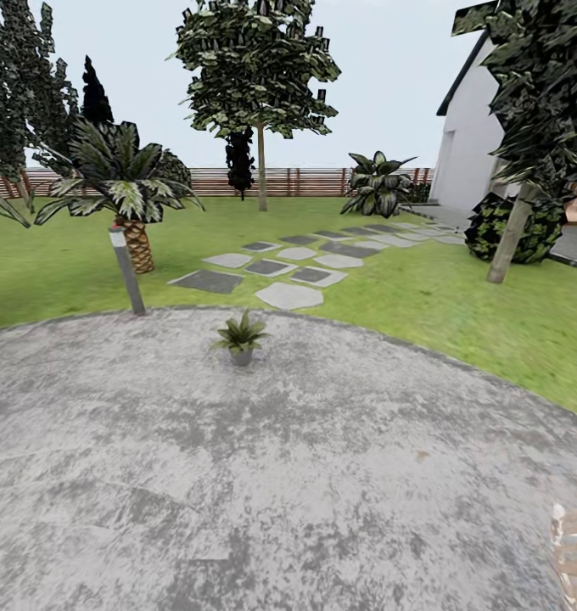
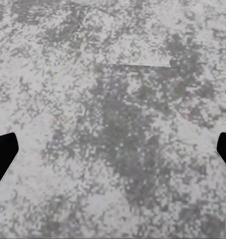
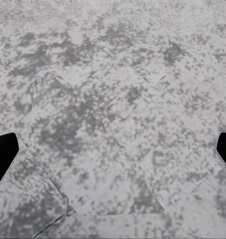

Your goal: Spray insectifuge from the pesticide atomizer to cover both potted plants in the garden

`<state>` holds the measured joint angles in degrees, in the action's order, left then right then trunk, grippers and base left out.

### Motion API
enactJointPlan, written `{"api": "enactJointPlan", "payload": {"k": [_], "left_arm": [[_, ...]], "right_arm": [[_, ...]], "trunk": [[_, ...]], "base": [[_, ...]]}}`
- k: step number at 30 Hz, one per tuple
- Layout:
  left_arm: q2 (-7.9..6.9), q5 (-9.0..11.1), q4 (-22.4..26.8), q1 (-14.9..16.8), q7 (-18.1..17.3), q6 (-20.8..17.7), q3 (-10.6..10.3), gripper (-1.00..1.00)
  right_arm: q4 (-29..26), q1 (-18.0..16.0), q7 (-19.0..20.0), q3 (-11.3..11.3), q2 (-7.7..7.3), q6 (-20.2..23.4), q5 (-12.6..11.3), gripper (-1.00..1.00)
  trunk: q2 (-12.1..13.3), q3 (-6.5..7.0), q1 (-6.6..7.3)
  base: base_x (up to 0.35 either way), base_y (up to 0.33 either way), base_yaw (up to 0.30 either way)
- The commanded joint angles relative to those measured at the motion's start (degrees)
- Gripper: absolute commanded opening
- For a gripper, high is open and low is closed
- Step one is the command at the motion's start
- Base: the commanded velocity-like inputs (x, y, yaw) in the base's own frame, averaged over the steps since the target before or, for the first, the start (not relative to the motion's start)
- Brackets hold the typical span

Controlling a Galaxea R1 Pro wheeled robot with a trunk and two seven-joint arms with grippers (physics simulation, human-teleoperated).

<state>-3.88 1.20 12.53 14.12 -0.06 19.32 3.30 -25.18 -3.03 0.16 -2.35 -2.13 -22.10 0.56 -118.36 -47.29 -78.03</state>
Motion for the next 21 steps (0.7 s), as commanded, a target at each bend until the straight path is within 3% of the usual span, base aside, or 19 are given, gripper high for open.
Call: {"api": "enactJointPlan", "payload": {"k": [1, 21], "left_arm": [[0.01, 0.12, -0.05, 0.03, -0.03, 0.19, 0.13, 1.00], [0.01, 0.12, -0.05, 0.03, -0.03, 0.19, 0.13, 1.00]], "right_arm": [[0.04, -0.04, 0.02, -0.11, 0.02, -0.20, 0.03, 1.00], [-0.05, -0.05, -0.08, -0.29, 0.02, -0.22, -0.03, 1.00]], "trunk": [[-0.02, -0.05, -0.03], [-0.02, -0.05, -0.03]], "base": [[0.337, 0.000, 0.000], [0.337, 0.000, 0.000]]}}
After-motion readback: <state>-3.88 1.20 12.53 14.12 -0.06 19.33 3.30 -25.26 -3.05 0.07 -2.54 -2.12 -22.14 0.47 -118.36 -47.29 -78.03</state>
